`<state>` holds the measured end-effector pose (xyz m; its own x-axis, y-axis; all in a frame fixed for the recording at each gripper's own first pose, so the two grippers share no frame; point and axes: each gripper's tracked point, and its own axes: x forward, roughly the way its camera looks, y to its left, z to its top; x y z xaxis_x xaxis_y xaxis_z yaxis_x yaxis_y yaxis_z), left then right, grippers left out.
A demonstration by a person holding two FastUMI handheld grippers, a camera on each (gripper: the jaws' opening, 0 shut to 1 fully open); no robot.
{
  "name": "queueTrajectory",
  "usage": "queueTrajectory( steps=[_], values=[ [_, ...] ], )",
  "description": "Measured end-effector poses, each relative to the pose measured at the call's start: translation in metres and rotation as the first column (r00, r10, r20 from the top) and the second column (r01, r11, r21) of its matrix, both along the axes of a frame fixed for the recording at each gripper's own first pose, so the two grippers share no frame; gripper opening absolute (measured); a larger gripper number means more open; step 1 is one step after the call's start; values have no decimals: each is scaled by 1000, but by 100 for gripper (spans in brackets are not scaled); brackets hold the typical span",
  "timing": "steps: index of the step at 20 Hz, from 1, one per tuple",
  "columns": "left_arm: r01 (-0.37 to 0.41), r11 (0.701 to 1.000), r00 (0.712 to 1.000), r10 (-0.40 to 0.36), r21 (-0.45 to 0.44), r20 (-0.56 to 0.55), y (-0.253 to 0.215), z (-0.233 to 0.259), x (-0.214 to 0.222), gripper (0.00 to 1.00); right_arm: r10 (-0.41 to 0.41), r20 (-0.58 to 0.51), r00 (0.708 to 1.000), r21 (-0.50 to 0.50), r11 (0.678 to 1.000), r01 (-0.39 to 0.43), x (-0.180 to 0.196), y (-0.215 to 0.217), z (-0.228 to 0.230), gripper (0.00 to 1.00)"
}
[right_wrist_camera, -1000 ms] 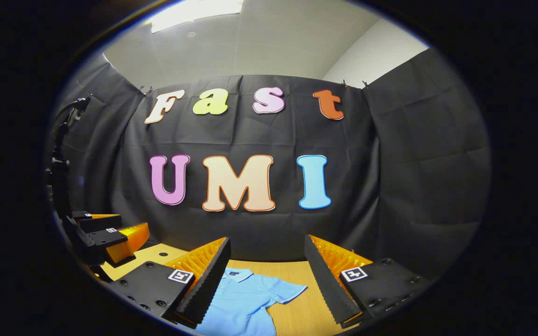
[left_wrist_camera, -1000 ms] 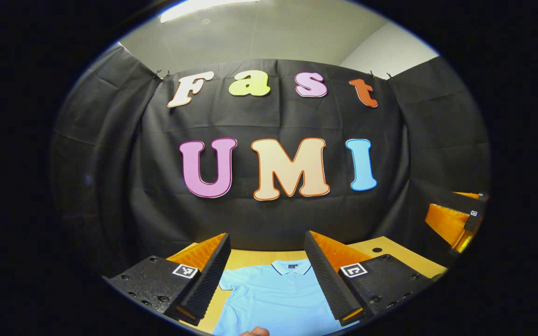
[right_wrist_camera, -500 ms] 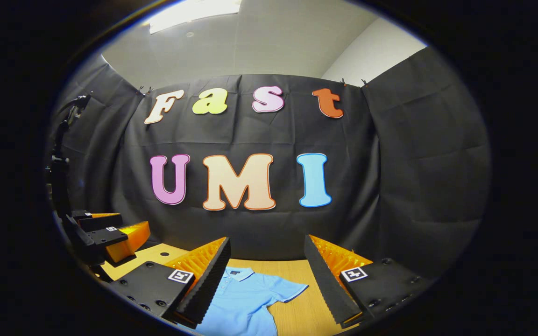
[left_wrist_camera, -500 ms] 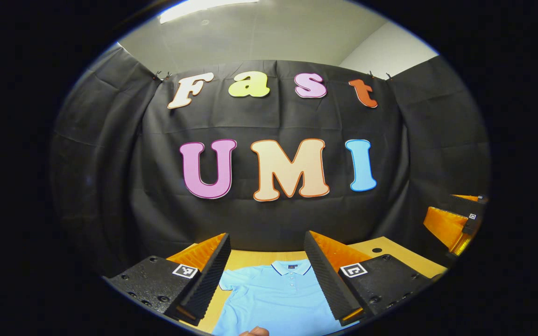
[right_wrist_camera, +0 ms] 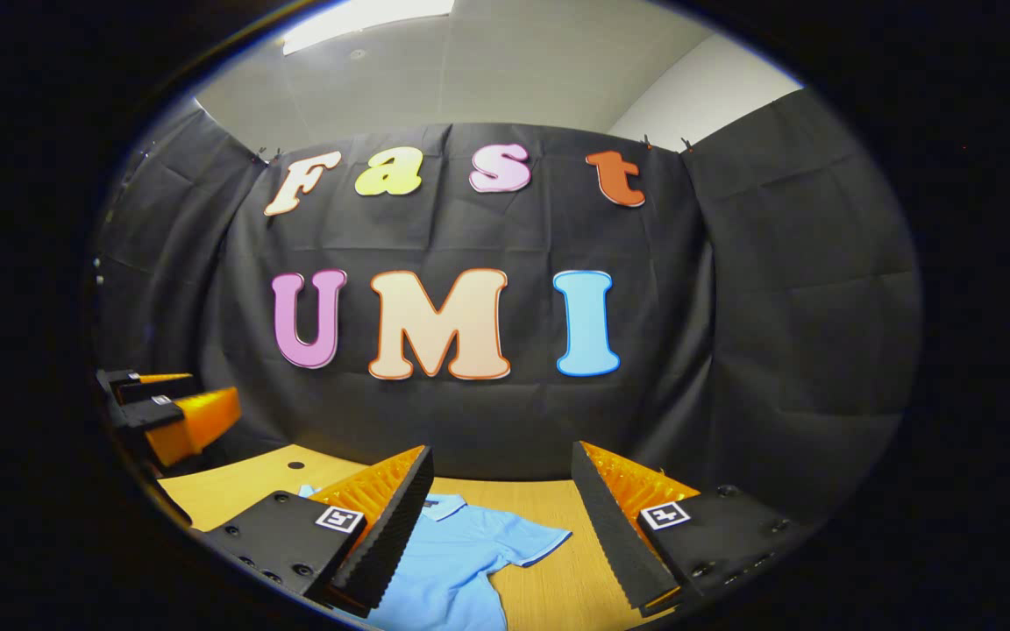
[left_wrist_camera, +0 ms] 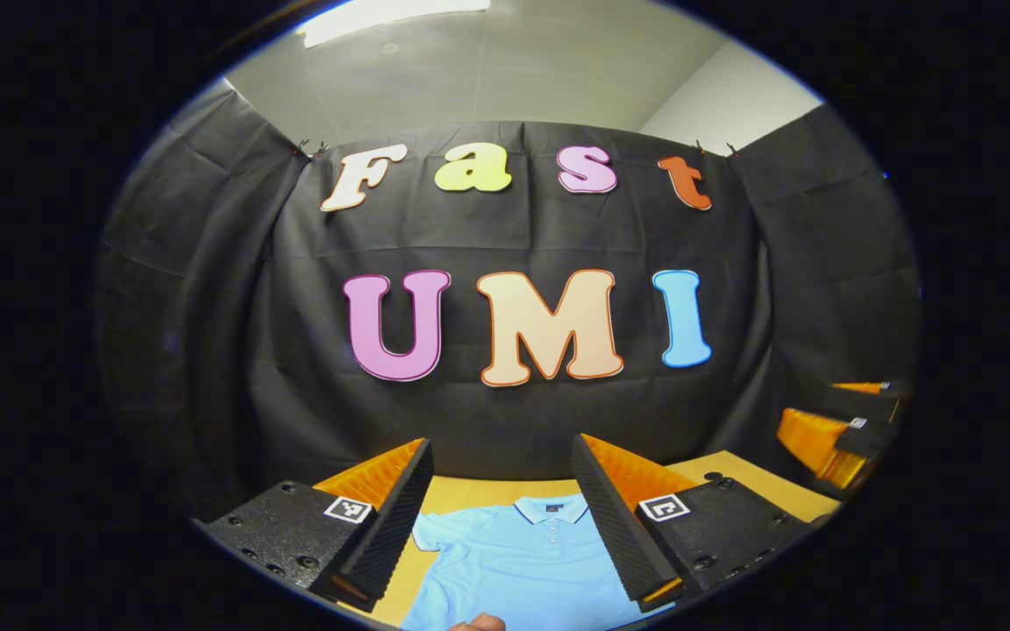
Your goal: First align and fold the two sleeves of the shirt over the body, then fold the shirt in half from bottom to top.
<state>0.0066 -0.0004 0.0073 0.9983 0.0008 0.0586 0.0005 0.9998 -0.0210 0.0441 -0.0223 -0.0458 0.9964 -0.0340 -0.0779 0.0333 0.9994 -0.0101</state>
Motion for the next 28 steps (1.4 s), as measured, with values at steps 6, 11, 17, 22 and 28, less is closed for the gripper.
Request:
queueTrajectory(
  steps=[6, 11, 17, 22, 28],
  values=[
    [15, 1000, 1000, -15, 4, 7, 20, 1, 30, 94, -68, -122, 990, -38, 997, 64, 72, -17, -74, 99],
    [9, 1000, 999, -8, 28, -34, 47, -18, 54, 94, -116, -248, 962, -64, 993, 103, 122, -26, -152, 99],
    [-33, 999, 996, 36, 39, -83, 81, -40, 75, 94, -197, -415, 888, -116, 980, 163, 157, -48, -255, 100],
    [-68, 996, 989, 75, 56, -130, 106, -61, 85, 94, -248, -525, 814, -127, 969, 214, 166, -63, -317, 99],
    [-95, 994, 981, 103, 59, -163, 120, -74, 92, 94, -218, -678, 702, -89, 972, 216, 153, -68, -373, 99]
  ],
)
